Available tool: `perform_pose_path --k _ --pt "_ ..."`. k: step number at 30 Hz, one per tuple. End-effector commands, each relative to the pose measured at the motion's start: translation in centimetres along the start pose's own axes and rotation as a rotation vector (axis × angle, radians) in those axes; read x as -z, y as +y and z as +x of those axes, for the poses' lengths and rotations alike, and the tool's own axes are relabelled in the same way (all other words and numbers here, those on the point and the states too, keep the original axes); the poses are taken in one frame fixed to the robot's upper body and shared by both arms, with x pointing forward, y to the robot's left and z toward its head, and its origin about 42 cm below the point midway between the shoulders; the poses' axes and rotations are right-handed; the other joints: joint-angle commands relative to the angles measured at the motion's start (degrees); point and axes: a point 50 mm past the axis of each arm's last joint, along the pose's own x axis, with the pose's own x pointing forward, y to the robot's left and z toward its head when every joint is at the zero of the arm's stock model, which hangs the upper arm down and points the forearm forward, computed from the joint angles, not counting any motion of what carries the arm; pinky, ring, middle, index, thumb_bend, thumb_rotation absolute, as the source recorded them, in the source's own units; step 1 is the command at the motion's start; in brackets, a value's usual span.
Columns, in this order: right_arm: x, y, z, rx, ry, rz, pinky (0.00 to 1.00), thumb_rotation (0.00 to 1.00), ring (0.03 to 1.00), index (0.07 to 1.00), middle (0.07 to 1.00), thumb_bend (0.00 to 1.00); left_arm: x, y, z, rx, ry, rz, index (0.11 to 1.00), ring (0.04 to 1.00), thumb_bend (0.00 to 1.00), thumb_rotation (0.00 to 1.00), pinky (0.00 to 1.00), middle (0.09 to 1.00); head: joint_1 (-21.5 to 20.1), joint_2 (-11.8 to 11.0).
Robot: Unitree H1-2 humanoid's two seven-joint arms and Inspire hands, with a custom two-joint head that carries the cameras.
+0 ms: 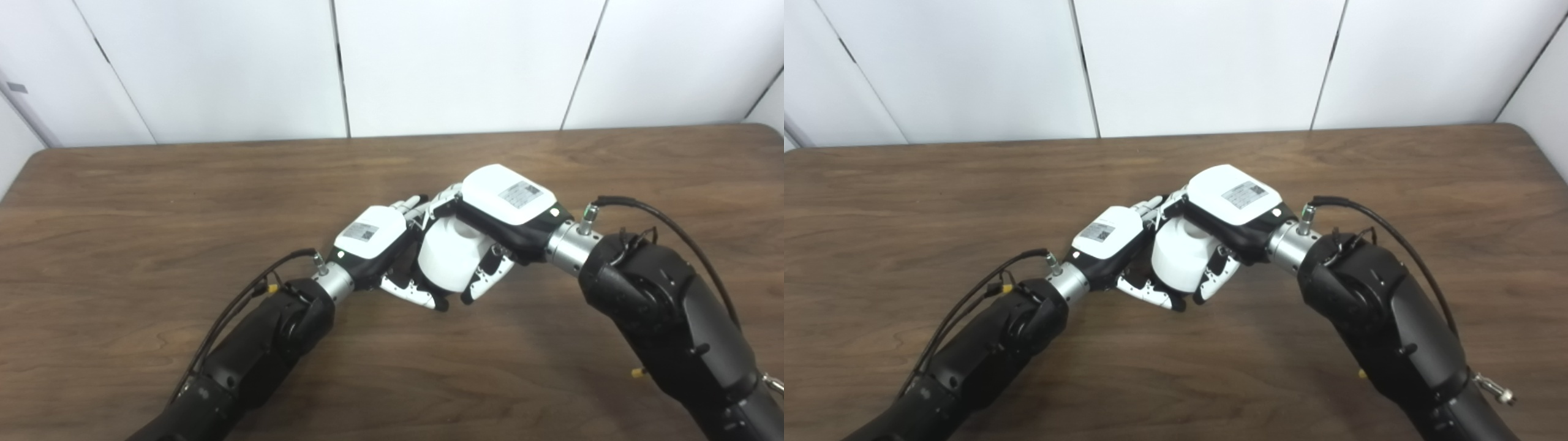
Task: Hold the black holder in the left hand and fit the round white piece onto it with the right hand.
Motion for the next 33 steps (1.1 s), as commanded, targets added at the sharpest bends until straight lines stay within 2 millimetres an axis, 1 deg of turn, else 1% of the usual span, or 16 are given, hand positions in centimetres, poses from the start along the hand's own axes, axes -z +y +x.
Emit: perform_pose_path --k 1,13,20,29,33 --pt "-0.2 -1.7 0.7 0.058 -0.035 -0.044 0.67 0.14 0.764 0.481 0.727 0.53 0.8 -4.4 -2.1 0.226 0.087 0.05 0.487 1.0 0.52 0.07 0.96 0.954 0.1 0.13" --pt "-0.5 -1.4 2.1 0.055 -0.046 -0.065 0.67 0.14 0.757 0.481 0.734 0.53 0.6 -4.4 -2.4 0.232 0.089 0.043 0.483 1.0 0.52 0.07 0.97 0.949 0.53 0.59" --pt "-0.3 -0.5 2.8 0.022 -0.037 -0.059 0.67 0.14 0.752 0.481 0.73 0.53 0.4 -4.2 -2.5 0.231 0.086 0.043 0.484 1.0 0.52 0.07 0.98 0.949 0.88 1.03" --pt "0.4 1.1 3.3 -0.01 -0.038 -0.043 0.69 0.14 0.744 0.481 0.725 0.53 0.1 -4.0 -2.7 0.237 0.09 0.046 0.485 1.0 0.52 0.07 0.97 0.95 1.29 1.57" --pt "0.6 1.6 3.3 -0.016 -0.04 -0.04 0.68 0.14 0.738 0.481 0.723 0.53 0.1 -3.9 -2.7 0.234 0.094 0.051 0.485 1.0 0.52 0.07 0.97 0.952 1.62 1.79"
